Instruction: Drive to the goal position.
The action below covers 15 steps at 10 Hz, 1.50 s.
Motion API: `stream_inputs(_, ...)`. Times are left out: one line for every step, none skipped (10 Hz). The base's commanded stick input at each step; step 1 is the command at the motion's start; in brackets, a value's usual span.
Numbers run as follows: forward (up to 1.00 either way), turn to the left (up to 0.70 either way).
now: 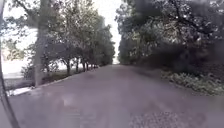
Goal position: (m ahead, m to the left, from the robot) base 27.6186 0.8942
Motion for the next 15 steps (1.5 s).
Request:
stream_inputs(0.70, 0.00)
stream_inputs(0.70, 0.00)
stream_inputs(0.70, 0.00)
stream_inputs(0.70, 0.00)
stream_inputs(0.70, 0.00)
stream_inputs(0.70, 0.00)
stream_inputs(0.70, 0.00)
stream_inputs(0.70, 0.00)
stream_inputs(0.70, 0.00)
stream_inputs(0.70, 0.00)
stream_inputs(0.70, 0.00)
stream_inputs(0.70, 0.00)
stream_inputs(0.70, 0.00)
stream_inputs(0.70, 0.00)
stream_inputs(0.70, 0.00)
